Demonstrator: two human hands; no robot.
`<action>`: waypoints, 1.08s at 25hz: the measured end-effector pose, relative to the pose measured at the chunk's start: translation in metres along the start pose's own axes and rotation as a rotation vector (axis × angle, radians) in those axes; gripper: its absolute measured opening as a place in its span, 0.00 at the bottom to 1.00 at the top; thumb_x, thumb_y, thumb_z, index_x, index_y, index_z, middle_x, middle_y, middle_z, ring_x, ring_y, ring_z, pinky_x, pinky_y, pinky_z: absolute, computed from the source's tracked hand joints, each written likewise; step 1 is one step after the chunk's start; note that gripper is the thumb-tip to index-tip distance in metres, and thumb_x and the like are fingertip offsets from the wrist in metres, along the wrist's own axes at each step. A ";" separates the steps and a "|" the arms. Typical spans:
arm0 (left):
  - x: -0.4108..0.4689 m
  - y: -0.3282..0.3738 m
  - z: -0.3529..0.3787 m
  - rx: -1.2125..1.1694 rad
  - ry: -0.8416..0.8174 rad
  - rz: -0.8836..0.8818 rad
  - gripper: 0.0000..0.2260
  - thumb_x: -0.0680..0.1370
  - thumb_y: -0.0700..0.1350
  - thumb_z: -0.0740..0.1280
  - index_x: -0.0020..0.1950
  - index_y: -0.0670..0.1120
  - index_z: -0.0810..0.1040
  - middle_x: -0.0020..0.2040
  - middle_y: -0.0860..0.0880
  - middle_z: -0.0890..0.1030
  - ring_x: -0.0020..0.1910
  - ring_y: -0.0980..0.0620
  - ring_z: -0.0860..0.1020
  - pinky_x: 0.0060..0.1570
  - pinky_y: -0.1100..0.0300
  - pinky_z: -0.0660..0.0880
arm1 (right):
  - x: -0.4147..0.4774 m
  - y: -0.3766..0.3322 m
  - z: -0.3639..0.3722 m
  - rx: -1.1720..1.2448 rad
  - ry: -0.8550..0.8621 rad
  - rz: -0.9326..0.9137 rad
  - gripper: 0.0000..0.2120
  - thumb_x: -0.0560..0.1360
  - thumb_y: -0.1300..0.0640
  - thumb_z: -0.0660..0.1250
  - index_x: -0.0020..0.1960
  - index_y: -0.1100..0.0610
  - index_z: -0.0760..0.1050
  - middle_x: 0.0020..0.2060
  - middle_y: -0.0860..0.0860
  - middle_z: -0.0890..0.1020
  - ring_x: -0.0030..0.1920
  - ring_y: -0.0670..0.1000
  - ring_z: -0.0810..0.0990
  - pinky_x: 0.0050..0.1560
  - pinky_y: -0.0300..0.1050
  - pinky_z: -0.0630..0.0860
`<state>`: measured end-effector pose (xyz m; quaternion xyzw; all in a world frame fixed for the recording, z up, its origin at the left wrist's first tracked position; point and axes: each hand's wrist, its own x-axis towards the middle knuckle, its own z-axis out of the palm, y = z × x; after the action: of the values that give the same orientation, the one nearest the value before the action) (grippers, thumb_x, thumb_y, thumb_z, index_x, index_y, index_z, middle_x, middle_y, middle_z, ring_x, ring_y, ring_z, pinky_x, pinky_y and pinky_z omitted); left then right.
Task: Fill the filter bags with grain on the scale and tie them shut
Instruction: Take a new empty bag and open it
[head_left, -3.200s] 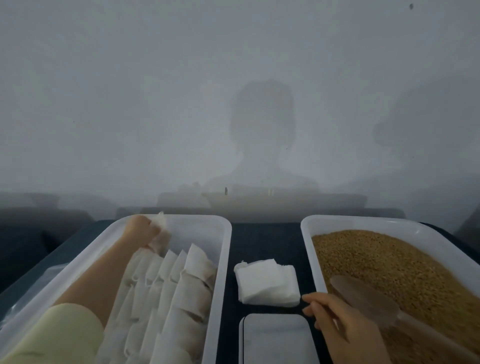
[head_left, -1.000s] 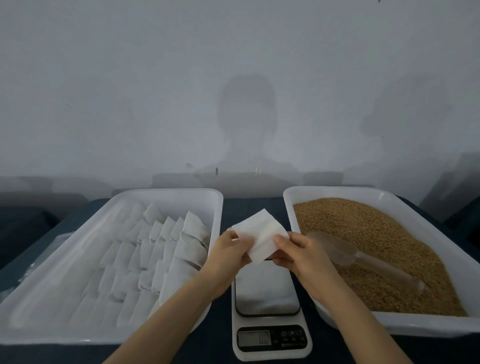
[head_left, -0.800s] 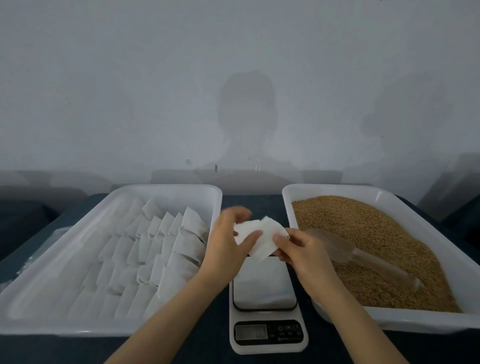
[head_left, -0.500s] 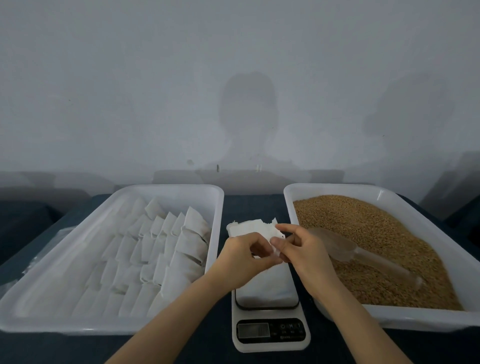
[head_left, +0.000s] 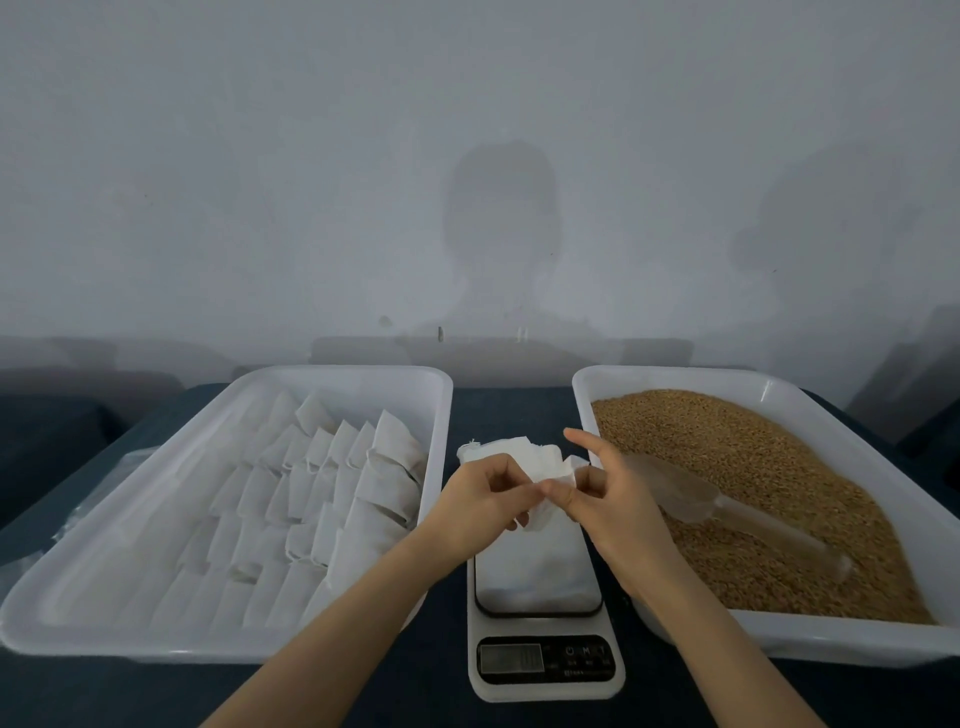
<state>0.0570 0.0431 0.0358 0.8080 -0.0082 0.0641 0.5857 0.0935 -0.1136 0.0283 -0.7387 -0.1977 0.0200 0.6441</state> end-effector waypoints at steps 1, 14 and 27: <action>0.000 0.001 0.000 -0.003 0.032 -0.018 0.07 0.76 0.42 0.69 0.39 0.45 0.76 0.30 0.54 0.79 0.32 0.58 0.77 0.39 0.62 0.76 | 0.000 0.001 0.000 -0.014 0.009 -0.012 0.27 0.70 0.57 0.73 0.64 0.41 0.67 0.34 0.54 0.77 0.36 0.45 0.77 0.41 0.34 0.75; -0.008 0.001 0.005 0.170 -0.066 0.161 0.10 0.74 0.40 0.71 0.36 0.50 0.74 0.31 0.57 0.75 0.30 0.62 0.72 0.34 0.71 0.70 | 0.003 0.004 0.005 -0.120 0.147 0.023 0.02 0.76 0.59 0.66 0.48 0.53 0.76 0.38 0.49 0.82 0.37 0.46 0.83 0.32 0.33 0.76; -0.008 0.001 0.001 0.178 -0.009 0.261 0.14 0.72 0.44 0.74 0.35 0.62 0.75 0.43 0.63 0.75 0.45 0.63 0.72 0.45 0.72 0.68 | -0.002 -0.001 0.000 -0.199 0.046 -0.031 0.09 0.77 0.60 0.64 0.44 0.53 0.82 0.31 0.45 0.81 0.31 0.42 0.78 0.30 0.32 0.71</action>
<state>0.0489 0.0414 0.0354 0.8490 -0.1101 0.1365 0.4985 0.0917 -0.1139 0.0285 -0.7962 -0.1951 -0.0266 0.5721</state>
